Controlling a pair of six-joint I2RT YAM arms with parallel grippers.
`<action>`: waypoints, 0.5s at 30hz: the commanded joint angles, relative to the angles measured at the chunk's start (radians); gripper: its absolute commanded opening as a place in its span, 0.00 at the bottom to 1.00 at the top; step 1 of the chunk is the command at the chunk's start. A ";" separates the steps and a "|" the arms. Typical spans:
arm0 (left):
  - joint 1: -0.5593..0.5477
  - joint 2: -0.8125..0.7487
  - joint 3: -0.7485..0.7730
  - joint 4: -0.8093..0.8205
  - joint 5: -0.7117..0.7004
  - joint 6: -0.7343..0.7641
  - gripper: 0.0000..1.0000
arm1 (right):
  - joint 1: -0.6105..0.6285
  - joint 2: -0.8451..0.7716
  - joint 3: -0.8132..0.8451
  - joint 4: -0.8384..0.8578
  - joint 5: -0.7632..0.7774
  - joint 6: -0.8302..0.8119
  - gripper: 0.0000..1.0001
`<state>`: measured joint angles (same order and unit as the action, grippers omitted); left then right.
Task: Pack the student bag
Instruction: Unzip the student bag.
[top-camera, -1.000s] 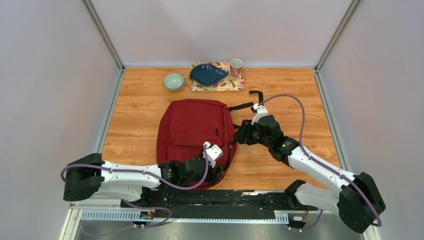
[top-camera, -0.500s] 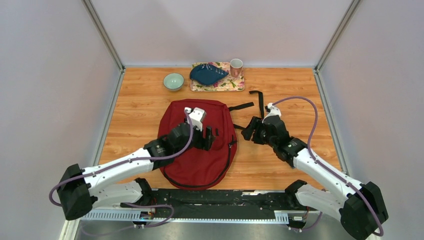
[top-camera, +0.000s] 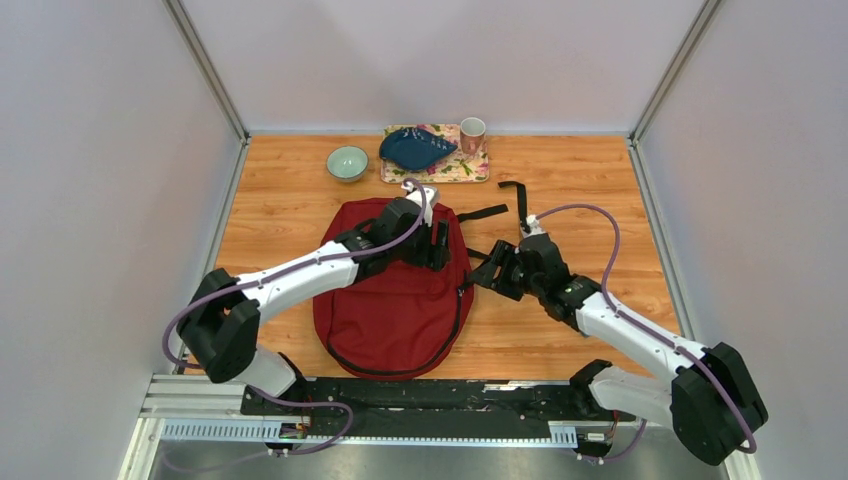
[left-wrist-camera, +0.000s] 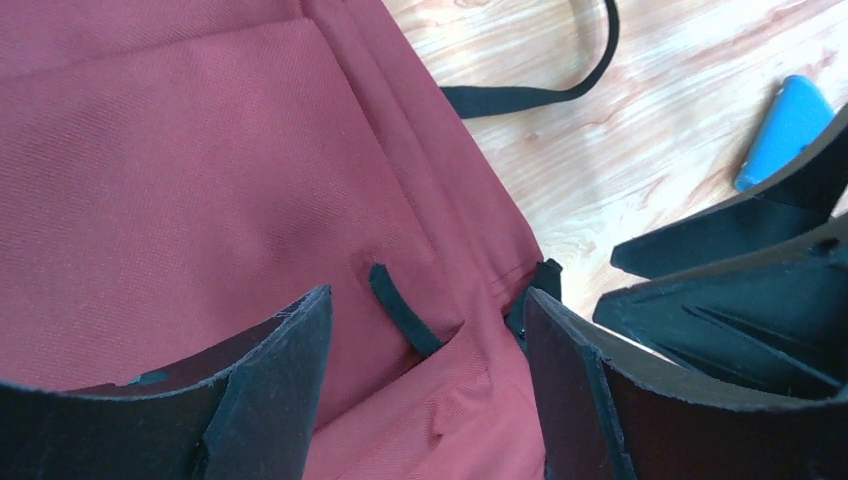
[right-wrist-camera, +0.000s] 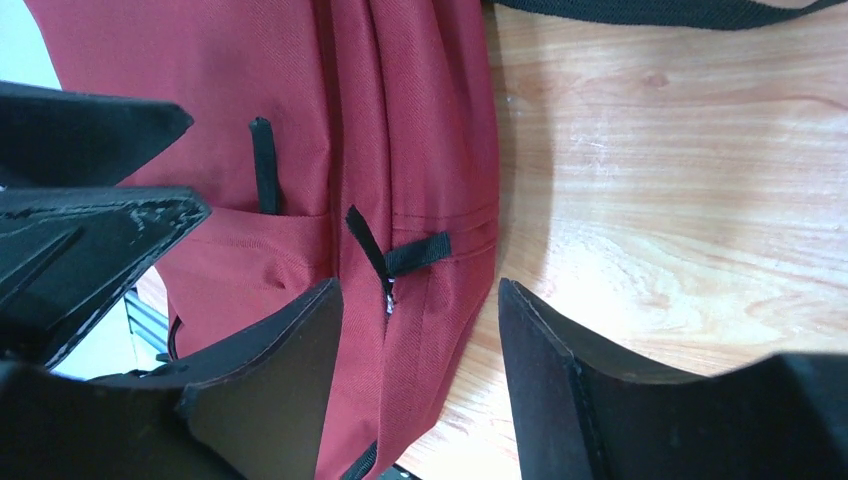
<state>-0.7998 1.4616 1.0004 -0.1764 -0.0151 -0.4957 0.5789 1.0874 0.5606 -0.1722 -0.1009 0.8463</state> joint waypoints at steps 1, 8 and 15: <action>0.010 0.055 0.081 -0.083 0.030 -0.023 0.76 | -0.004 -0.030 -0.021 0.056 -0.019 0.039 0.61; 0.010 0.105 0.096 -0.133 0.017 -0.026 0.73 | -0.004 -0.081 -0.031 0.027 0.003 0.031 0.61; 0.010 0.164 0.118 -0.129 0.038 -0.047 0.65 | -0.002 -0.092 -0.028 0.022 0.003 0.023 0.60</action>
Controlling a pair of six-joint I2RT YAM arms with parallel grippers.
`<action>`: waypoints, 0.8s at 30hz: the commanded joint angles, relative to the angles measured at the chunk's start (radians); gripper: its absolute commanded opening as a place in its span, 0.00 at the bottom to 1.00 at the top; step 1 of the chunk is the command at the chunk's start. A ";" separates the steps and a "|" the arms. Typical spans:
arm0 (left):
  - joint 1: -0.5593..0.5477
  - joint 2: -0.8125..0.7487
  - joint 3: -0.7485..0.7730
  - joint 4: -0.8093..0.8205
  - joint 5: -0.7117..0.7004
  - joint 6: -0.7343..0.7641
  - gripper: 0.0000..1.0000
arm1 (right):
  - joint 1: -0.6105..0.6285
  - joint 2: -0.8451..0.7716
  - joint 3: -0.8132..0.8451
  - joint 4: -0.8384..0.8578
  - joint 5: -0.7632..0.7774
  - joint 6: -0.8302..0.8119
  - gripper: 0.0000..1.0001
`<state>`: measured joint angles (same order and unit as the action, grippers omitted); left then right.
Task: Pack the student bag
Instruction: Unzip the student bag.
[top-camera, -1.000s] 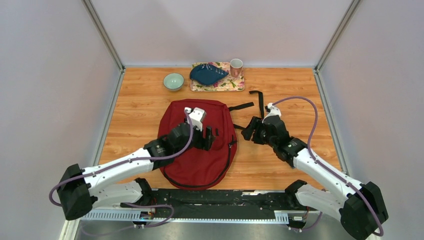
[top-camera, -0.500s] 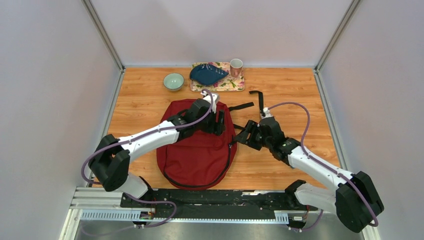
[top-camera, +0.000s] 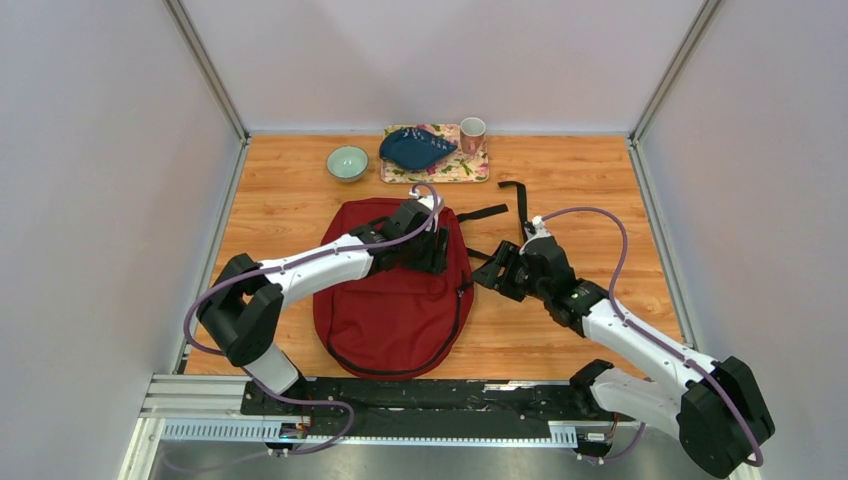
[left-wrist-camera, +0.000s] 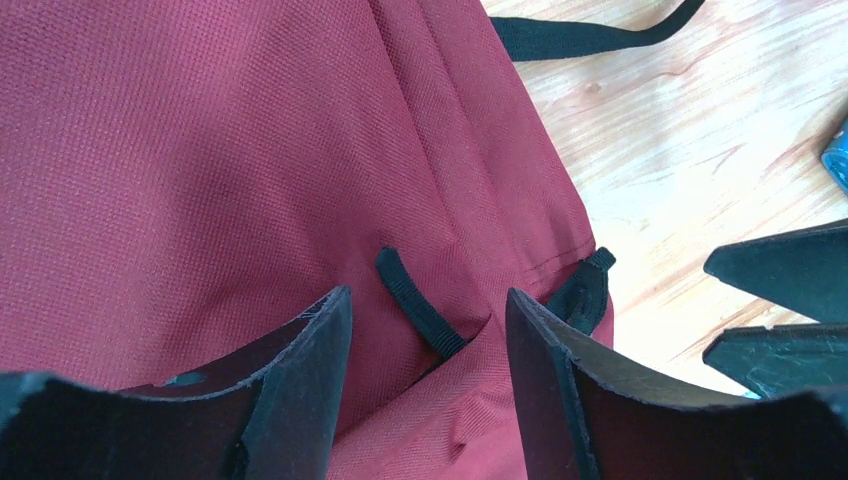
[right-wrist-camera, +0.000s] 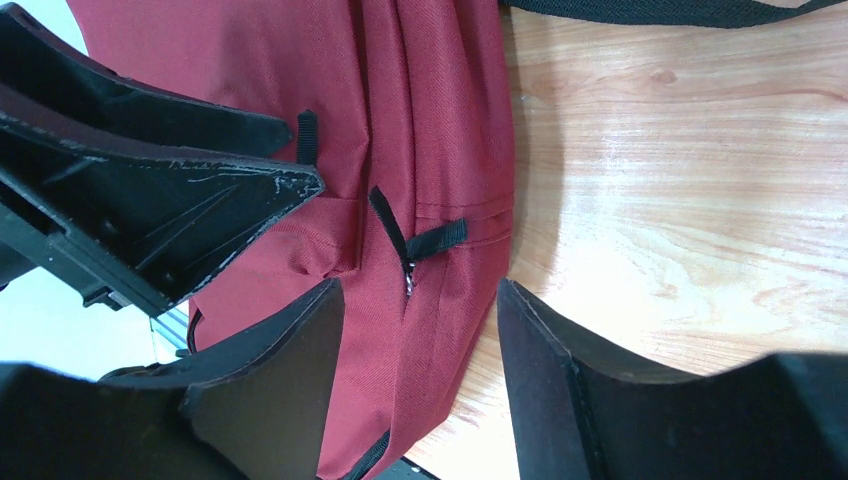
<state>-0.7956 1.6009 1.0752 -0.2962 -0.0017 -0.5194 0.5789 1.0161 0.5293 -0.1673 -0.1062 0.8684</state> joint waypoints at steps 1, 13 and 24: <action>0.006 0.034 0.045 -0.006 0.028 -0.025 0.63 | -0.002 -0.021 0.003 0.017 0.010 0.001 0.60; 0.006 0.059 0.060 -0.015 0.045 -0.027 0.40 | -0.002 -0.010 0.008 0.014 0.016 -0.009 0.60; 0.006 0.091 0.080 -0.018 0.062 -0.022 0.11 | -0.002 -0.017 0.008 0.008 0.017 -0.009 0.59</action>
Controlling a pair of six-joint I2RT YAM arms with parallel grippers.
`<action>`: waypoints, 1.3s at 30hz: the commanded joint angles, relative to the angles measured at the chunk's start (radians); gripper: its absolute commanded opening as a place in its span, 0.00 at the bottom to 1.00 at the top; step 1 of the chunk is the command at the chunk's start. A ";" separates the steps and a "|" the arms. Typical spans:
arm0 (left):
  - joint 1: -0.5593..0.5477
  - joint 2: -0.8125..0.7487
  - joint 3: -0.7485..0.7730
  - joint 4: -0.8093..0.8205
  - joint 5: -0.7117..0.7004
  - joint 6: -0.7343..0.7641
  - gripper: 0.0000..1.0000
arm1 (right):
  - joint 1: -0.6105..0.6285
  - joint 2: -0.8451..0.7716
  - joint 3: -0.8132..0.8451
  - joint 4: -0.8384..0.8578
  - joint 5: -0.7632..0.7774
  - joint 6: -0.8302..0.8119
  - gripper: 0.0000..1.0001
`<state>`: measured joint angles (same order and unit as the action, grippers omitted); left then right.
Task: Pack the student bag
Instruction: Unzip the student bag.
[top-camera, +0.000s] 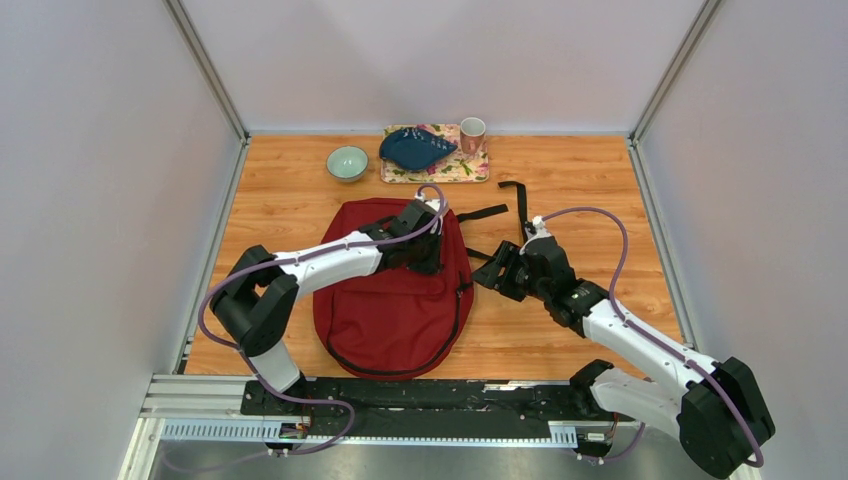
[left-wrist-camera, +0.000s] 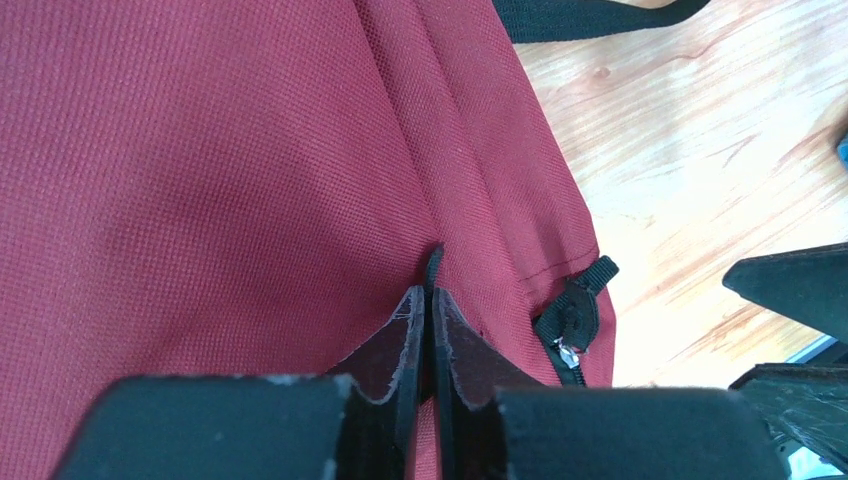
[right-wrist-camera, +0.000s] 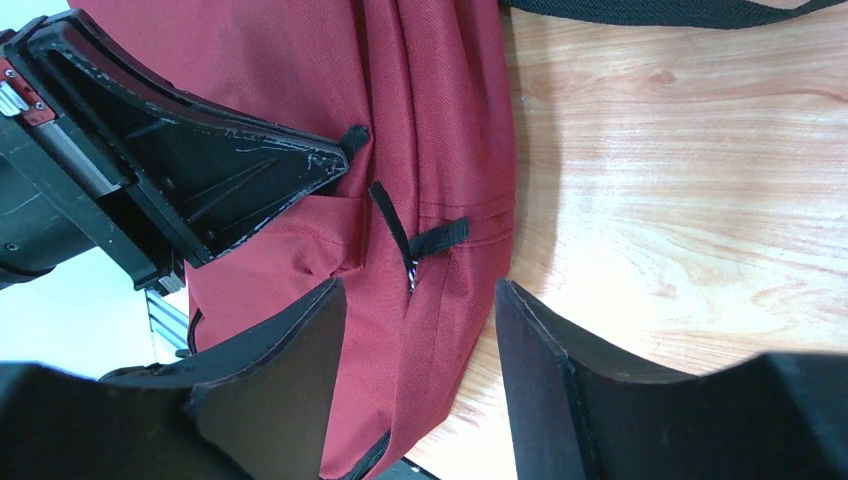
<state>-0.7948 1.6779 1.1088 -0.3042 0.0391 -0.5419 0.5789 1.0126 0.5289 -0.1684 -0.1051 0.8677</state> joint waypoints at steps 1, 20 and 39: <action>0.005 0.019 0.048 -0.010 0.022 0.000 0.08 | -0.004 -0.014 0.008 0.009 0.016 -0.009 0.59; 0.005 -0.147 -0.081 0.163 0.045 0.045 0.00 | -0.004 -0.011 0.039 0.024 -0.034 -0.013 0.59; 0.006 -0.244 -0.175 0.215 -0.015 0.034 0.00 | 0.084 0.227 0.134 0.225 -0.260 -0.001 0.52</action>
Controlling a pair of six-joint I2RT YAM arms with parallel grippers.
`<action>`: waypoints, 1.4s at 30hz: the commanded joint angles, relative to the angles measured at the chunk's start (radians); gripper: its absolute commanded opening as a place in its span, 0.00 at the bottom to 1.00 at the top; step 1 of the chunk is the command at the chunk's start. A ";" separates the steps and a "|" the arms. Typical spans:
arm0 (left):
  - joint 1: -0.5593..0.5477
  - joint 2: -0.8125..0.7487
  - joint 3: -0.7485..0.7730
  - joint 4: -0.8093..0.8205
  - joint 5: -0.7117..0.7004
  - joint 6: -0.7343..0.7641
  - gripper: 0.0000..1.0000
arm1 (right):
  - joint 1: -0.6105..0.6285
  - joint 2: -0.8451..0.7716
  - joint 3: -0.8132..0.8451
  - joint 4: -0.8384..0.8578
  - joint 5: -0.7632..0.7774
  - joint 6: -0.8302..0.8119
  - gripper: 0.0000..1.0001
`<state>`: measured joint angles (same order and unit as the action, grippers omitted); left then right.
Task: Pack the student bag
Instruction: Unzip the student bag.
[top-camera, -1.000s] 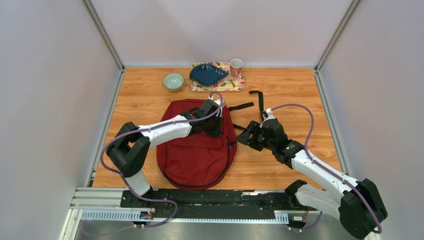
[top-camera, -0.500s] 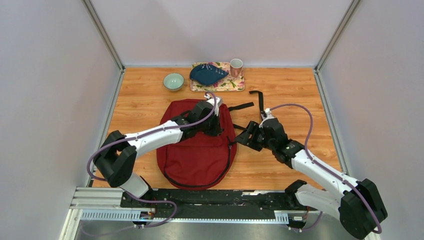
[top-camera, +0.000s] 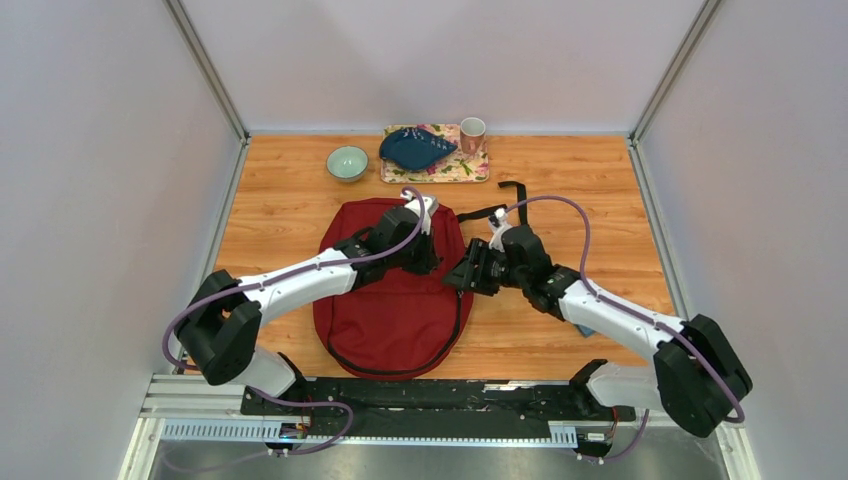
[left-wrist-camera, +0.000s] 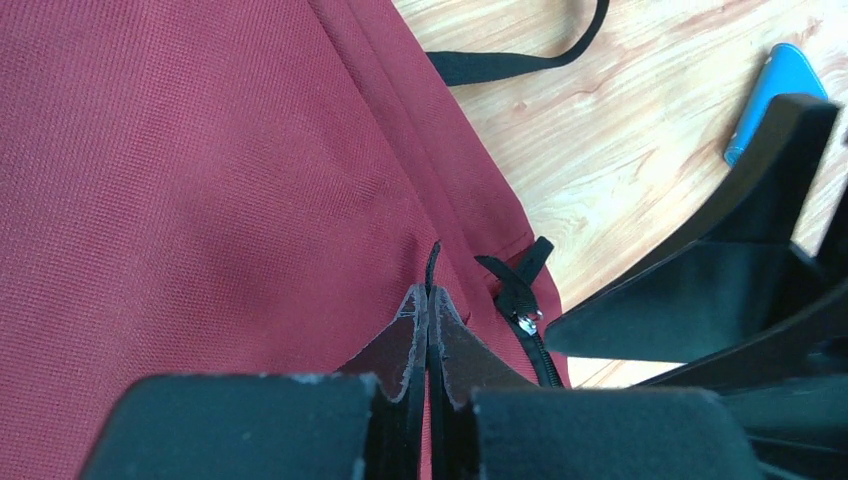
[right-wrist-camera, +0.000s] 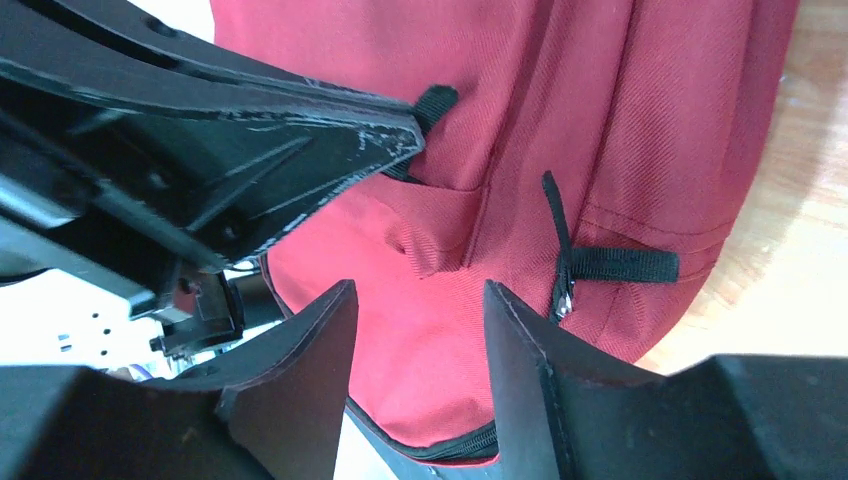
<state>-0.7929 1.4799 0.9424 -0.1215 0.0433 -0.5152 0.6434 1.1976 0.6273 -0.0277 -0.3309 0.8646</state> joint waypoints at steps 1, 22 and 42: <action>0.004 -0.049 -0.011 0.034 -0.019 0.007 0.00 | 0.022 0.051 0.037 0.089 -0.036 0.004 0.52; 0.003 -0.078 -0.034 0.040 -0.034 0.007 0.00 | 0.035 0.168 0.045 0.157 -0.017 0.011 0.00; 0.398 -0.581 -0.309 -0.274 -0.343 0.185 0.00 | 0.032 0.080 -0.026 0.000 0.142 -0.007 0.00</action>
<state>-0.4812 1.0061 0.6731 -0.3347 -0.2359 -0.3855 0.6796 1.3159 0.6159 0.0387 -0.2485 0.8719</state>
